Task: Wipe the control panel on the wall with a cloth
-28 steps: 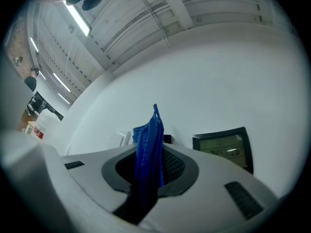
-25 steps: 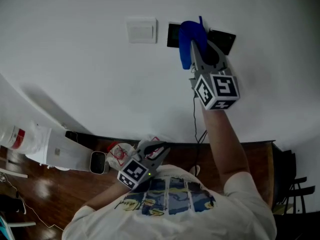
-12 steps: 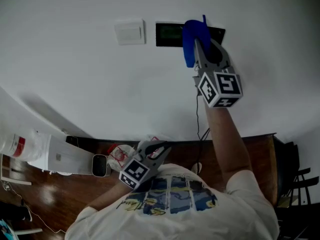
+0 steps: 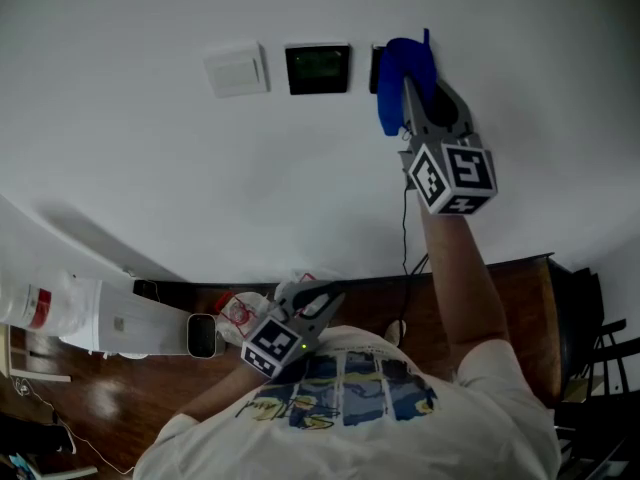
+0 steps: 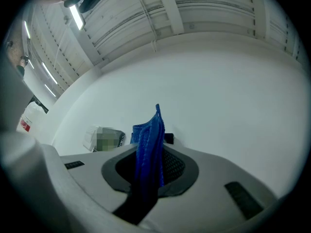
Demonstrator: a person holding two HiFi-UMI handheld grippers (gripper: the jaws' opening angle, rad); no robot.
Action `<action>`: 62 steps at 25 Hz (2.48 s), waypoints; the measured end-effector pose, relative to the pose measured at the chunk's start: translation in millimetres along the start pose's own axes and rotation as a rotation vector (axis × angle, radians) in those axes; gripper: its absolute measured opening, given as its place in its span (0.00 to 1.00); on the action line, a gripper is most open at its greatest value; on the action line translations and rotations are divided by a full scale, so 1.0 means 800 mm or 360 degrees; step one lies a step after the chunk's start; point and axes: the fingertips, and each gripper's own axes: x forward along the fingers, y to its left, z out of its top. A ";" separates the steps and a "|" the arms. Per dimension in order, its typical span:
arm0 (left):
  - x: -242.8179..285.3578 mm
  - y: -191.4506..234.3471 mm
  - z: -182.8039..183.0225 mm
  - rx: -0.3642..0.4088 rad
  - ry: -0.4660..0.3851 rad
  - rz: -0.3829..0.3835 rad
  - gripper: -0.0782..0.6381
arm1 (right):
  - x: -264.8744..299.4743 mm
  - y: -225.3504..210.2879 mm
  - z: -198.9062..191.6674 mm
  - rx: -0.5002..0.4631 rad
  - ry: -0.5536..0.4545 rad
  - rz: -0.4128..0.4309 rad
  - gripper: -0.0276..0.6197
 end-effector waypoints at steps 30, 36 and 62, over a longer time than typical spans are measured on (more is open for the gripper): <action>-0.040 0.003 -0.012 -0.0007 -0.0004 0.0042 0.19 | -0.030 0.050 0.036 0.0022 -0.0104 0.0052 0.18; -0.062 0.013 -0.014 -0.0005 -0.0026 0.0153 0.19 | 0.017 0.136 0.016 0.0065 -0.0069 0.0256 0.18; -0.065 0.026 -0.018 -0.0039 -0.0023 0.0211 0.19 | 0.050 0.119 -0.002 0.0029 -0.0051 0.0203 0.18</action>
